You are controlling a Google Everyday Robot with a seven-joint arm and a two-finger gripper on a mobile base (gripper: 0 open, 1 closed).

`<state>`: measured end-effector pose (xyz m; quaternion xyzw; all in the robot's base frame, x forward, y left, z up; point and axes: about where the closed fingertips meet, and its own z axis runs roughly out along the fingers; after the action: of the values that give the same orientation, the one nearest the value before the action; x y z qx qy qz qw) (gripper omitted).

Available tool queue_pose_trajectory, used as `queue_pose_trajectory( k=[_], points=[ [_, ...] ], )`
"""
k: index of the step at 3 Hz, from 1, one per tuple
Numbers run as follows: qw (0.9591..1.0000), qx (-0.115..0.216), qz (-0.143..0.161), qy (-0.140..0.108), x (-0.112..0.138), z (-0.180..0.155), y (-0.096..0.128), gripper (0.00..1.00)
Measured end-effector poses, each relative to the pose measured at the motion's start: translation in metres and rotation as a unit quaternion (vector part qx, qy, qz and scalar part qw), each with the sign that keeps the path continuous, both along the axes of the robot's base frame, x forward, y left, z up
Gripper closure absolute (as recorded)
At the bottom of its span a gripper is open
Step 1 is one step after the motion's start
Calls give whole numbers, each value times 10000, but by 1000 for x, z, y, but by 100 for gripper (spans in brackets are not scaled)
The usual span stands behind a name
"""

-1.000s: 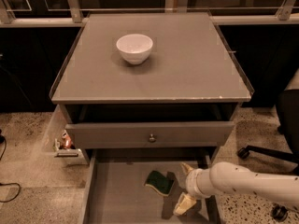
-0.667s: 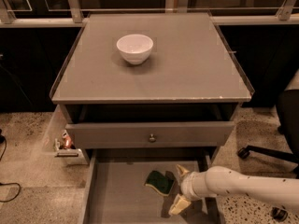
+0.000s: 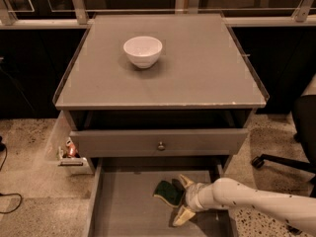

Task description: Pick sponge from middle drawer and place on counter

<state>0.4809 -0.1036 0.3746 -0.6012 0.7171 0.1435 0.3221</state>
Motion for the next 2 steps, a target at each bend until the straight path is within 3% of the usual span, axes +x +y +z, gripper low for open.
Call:
queue_pose_trajectory(
  k=[2],
  points=[
    [9991, 411, 46, 77, 12, -21, 16, 0]
  ],
)
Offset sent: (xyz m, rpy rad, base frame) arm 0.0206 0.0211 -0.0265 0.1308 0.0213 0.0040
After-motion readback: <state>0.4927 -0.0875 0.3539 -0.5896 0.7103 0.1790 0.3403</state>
